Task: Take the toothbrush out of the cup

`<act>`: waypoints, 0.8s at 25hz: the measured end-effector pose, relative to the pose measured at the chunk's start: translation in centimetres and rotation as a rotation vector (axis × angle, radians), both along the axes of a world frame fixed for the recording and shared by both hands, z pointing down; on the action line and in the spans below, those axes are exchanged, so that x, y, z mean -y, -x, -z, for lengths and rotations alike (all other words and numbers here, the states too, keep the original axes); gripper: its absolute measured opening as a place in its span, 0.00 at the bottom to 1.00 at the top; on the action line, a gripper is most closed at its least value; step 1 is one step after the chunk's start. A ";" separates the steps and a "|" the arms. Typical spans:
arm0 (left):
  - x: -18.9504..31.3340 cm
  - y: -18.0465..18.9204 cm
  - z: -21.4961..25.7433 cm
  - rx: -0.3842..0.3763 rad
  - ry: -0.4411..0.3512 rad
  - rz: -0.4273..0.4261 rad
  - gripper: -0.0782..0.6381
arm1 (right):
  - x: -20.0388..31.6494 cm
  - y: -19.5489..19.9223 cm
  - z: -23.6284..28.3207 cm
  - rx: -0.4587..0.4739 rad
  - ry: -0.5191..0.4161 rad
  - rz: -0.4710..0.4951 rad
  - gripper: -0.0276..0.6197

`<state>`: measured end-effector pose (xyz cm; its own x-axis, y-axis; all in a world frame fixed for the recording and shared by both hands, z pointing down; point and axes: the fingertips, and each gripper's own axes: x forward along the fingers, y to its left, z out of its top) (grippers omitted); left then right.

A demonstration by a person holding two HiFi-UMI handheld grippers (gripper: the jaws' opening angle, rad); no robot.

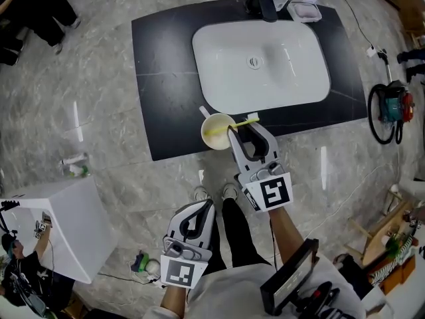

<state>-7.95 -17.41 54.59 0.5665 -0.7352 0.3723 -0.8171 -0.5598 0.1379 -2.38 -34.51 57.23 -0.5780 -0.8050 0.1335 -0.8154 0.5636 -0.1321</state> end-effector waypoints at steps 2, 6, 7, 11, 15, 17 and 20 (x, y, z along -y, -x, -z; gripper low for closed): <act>0.0 0.1 0.1 -0.004 -0.001 0.003 0.11 | -0.1 0.0 0.0 -0.008 -0.008 -0.002 0.19; -0.2 0.2 0.2 -0.009 0.001 0.006 0.11 | -0.5 0.2 0.4 -0.009 -0.022 0.002 0.17; -0.2 0.1 0.2 -0.007 -0.001 0.005 0.12 | -0.6 0.3 0.6 -0.010 -0.028 0.002 0.16; -0.2 0.0 0.6 -0.009 -0.009 0.009 0.11 | -1.0 0.6 1.3 -0.024 -0.056 0.001 0.11; -0.4 0.0 1.0 0.006 -0.017 -0.006 0.11 | -1.1 0.9 2.6 0.014 -0.081 -0.022 0.09; -0.4 0.1 1.2 0.008 -0.022 -0.007 0.11 | -1.5 0.7 2.1 -0.026 -0.065 -0.010 0.08; -0.5 0.1 1.5 -0.003 -0.029 -0.001 0.11 | -1.6 0.4 2.0 -0.049 -0.038 -0.019 0.08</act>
